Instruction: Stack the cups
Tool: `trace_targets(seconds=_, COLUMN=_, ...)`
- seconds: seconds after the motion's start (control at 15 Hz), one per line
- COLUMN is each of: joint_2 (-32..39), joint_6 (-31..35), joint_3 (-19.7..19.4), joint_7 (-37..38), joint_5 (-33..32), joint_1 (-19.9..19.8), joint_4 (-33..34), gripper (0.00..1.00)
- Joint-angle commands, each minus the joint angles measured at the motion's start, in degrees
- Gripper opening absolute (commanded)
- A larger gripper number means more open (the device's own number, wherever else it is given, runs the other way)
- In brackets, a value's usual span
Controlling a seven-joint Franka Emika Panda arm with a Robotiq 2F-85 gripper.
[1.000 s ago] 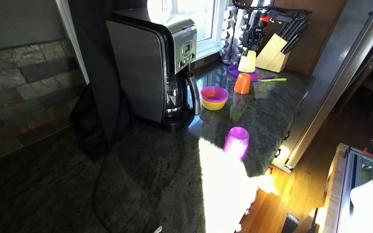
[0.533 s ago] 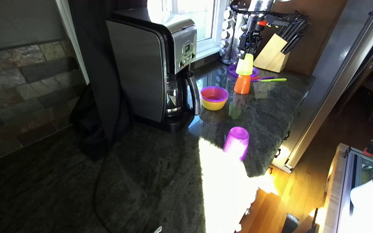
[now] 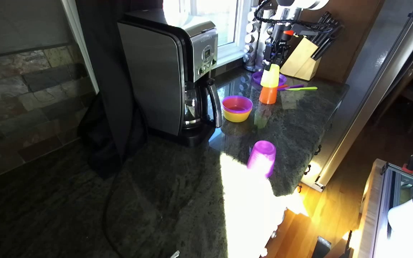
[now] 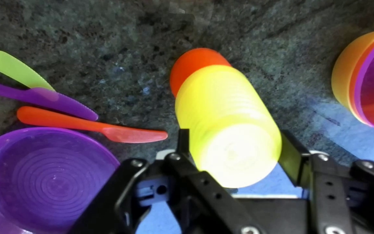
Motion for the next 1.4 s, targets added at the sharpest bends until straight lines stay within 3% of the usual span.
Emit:
trace_targets(seconds=0.0, joint_2=-2.7, joint_6=2.7, joint_3=1.4, joint_7=1.0, joint_5=0.5, joint_1=-0.4, joint_4=-4.6, gripper=0.98)
trace_targets(seconds=0.27, joint_2=-9.3, joint_6=5.9, joint_3=2.9, joint_7=2.7, joint_5=-0.2, joint_1=1.8, joint_4=-12.9, gripper=1.00)
trace_targets(seconds=0.8, joint_2=-25.4, joint_6=5.0, joint_3=7.9, joint_7=5.0, joint_5=-6.0, joint_1=9.5, joint_4=-33.9, gripper=1.00)
trace_targets(seconds=1.33, joint_2=-34.1, joint_6=6.0, joint_3=14.2, joint_7=3.6, joint_5=-4.5, joint_1=19.2, joint_4=-46.1, gripper=1.00)
